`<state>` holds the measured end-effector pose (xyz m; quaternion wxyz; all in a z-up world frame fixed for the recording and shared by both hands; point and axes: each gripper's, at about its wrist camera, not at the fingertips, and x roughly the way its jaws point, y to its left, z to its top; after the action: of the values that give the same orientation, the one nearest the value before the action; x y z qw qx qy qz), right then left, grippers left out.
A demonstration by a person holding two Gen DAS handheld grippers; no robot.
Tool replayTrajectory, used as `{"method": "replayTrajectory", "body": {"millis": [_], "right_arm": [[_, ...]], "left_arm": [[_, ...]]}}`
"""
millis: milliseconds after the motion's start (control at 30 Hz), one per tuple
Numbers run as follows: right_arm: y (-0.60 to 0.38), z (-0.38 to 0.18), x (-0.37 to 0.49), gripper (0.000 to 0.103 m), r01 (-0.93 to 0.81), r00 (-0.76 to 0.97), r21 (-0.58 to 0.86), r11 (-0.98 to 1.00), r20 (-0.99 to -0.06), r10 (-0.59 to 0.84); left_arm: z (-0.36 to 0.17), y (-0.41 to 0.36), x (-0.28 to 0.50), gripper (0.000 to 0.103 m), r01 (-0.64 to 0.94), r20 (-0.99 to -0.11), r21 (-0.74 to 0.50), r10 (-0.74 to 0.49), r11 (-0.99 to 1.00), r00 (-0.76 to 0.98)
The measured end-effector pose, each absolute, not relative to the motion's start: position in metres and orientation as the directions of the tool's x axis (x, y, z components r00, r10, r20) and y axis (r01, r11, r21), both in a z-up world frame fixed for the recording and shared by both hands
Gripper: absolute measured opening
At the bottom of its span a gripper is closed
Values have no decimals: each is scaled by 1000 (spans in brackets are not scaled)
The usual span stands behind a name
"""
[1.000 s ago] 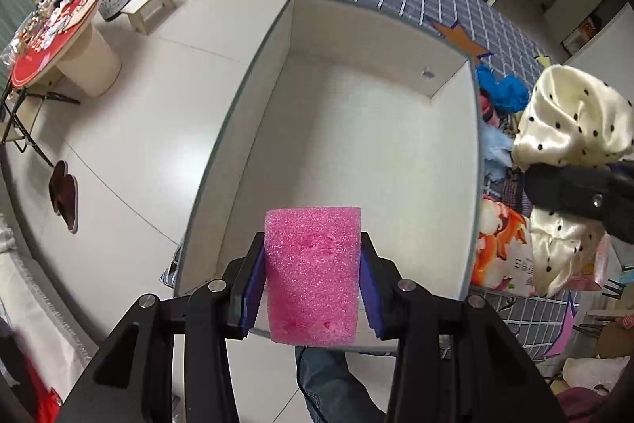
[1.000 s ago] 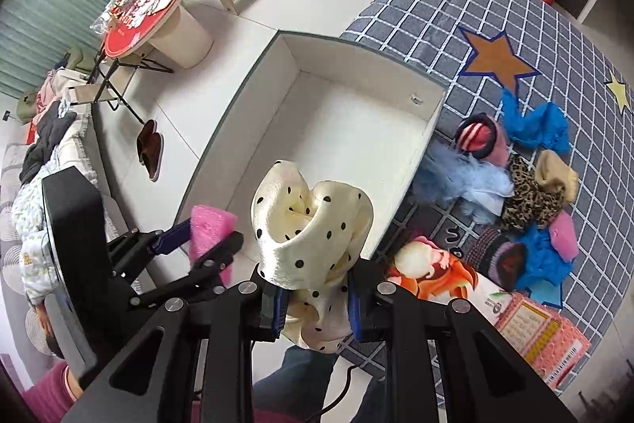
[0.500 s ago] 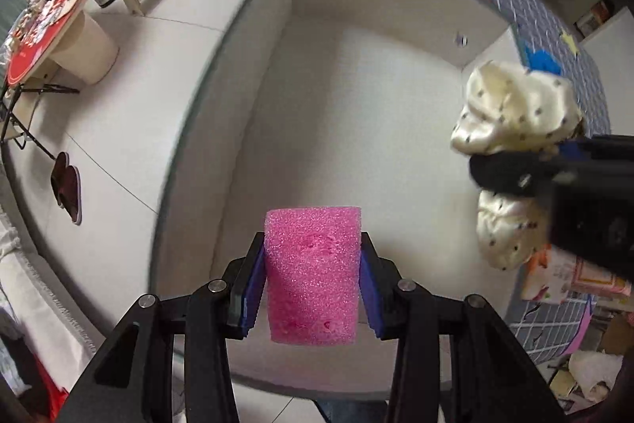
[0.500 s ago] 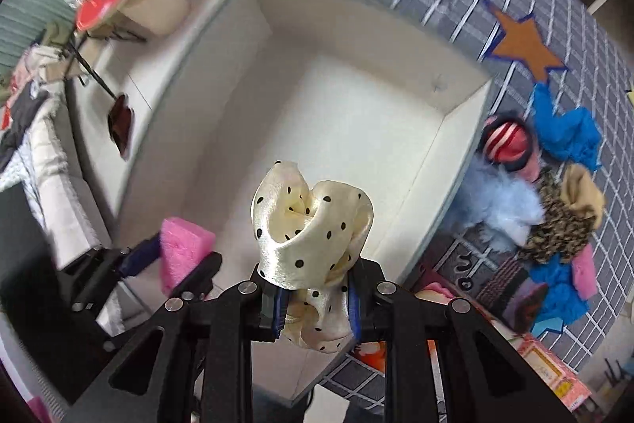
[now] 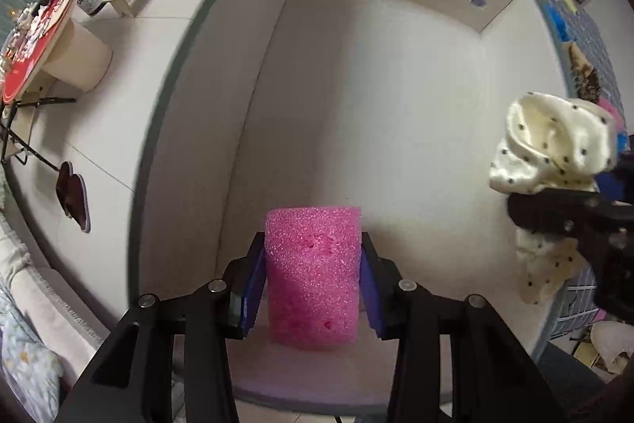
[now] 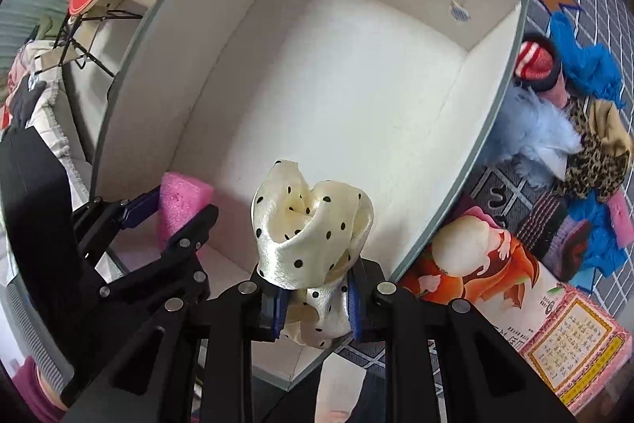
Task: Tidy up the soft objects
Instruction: 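Open both tools to drop the sponge and scrunchie into the box, then grasp the blue cloth with the left tool while the right tool grasps another pink sponge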
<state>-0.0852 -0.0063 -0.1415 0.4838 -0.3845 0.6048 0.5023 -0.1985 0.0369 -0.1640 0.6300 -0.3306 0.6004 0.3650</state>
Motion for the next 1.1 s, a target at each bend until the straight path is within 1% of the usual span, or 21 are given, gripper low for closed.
{"method": "replayTrajectory", "body": {"millis": [67, 100, 133, 167, 200, 233, 267, 300, 333, 367, 433, 500, 533, 600, 700, 767, 900, 1100], "right_arm": [[-1, -129, -86, 24, -956, -220, 226, 185, -974, 56], [2, -124, -85, 24, -958, -215, 225, 179, -974, 73], [3, -120, -84, 24, -960, -210, 222, 173, -974, 87], [4, -114, -84, 35, -961, -206, 221, 168, -973, 102], [5, -106, -83, 48, -963, -201, 219, 158, -972, 124], [5, -100, -82, 83, -964, -199, 219, 150, -970, 139], [4, -94, -82, 100, -966, -199, 221, 137, -967, 159], [4, -87, -82, 103, -971, -175, 200, 129, -968, 182], [3, -80, -82, 102, -972, -180, 206, 114, -962, 203], [3, -75, -82, 102, -970, -196, 220, 102, -960, 200], [1, -71, -82, 102, -969, -205, 227, 103, -961, 187], [-4, -63, -81, 102, -966, -191, 223, 132, -957, 220], [-9, -57, -78, 102, -964, -180, 221, 150, -952, 247], [-18, -45, -72, 102, -958, -176, 231, 170, -942, 285], [-26, -37, -65, 102, -946, -189, 259, 197, -930, 315], [-32, -33, -57, 102, -933, -198, 279, 227, -925, 323], [-44, -20, -26, 102, -904, -195, 310, 294, -912, 362], [-78, -6, 51, 102, -814, -177, 363, 453, -898, 403]], "left_arm": [[-153, 34, -199, 50, -856, -995, 17, 93, 516, 36], [-143, 33, -200, 59, -855, -992, 17, 113, 518, 48], [-138, 32, -200, 75, -855, -990, 18, 126, 518, 55], [-133, 30, -201, 82, -856, -988, 13, 136, 517, 67], [-126, 28, -203, 85, -858, -984, -6, 148, 513, 96], [-122, 27, -205, 86, -859, -980, -22, 157, 511, 119], [-112, 26, -211, 87, -865, -969, -67, 173, 497, 174], [-104, 24, -219, 94, -865, -961, -89, 186, 494, 205], [-97, 24, -224, 103, -863, -953, -102, 199, 495, 227], [-90, 24, -229, 103, -861, -944, -120, 213, 494, 254], [-78, 26, -236, 103, -848, -925, -190, 200, 495, 324], [-65, 26, -243, 103, -826, -894, -287, 174, 485, 412], [-61, 28, -246, 103, -819, -882, -316, 171, 478, 440], [-52, 30, -250, 103, -809, -862, -364, 162, 461, 480], [-44, 33, -246, 103, -796, -852, -404, 130, 451, 506], [-39, 35, -236, 103, -793, -859, -395, 121, 464, 498], [-23, 34, -215, 103, -773, -873, -336, 129, 539, 470], [-16, 33, -168, 103, -720, -895, -272, 107, 638, 433]]}}
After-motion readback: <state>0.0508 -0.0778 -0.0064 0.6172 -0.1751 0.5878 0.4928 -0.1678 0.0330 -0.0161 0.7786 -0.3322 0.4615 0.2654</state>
